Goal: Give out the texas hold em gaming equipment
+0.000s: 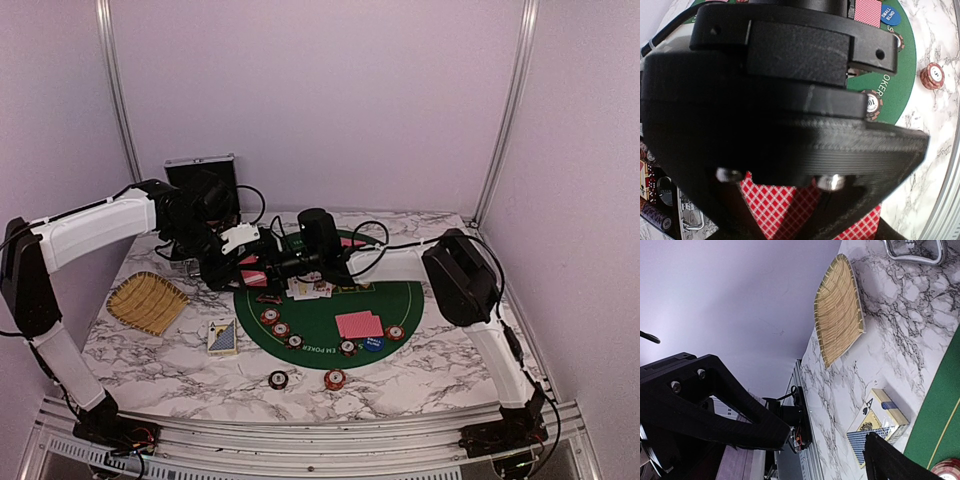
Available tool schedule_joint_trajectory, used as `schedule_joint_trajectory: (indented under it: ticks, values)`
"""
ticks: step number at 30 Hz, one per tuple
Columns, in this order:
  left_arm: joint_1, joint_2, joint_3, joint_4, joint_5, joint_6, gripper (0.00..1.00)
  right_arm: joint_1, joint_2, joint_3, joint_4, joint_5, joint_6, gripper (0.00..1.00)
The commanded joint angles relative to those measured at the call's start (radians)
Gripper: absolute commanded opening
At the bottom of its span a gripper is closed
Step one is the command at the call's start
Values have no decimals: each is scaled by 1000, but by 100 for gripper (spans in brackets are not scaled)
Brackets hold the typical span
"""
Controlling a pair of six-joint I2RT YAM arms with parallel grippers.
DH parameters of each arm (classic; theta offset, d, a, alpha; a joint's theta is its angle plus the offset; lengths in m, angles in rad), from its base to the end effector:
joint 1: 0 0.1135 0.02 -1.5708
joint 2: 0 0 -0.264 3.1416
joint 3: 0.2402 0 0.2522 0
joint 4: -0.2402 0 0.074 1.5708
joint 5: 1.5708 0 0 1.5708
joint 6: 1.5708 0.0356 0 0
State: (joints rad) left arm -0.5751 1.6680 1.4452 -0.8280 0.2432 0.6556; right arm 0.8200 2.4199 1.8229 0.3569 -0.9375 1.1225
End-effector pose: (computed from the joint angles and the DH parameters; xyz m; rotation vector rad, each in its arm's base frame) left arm 0.2905 -0.1985 0.2864 1.5691 2.0733 -0.2895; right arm 0.3521 0.4194 0.1772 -0.5281 2.2866 2.0361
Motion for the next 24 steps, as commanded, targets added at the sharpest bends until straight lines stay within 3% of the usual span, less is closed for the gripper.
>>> schedule_joint_trajectory:
  ticks: [1,15,24]
  values:
    - [-3,2,18,-2,-2,10,0,6,17,26,-20,-8,-3,91]
    - [-3,-8,-1,-2,-19,17,0,-53,-94,-149,-23,19,-42,81]
    - [-3,-10,-6,-2,-24,13,0,-62,-153,-223,55,3,-2,62]
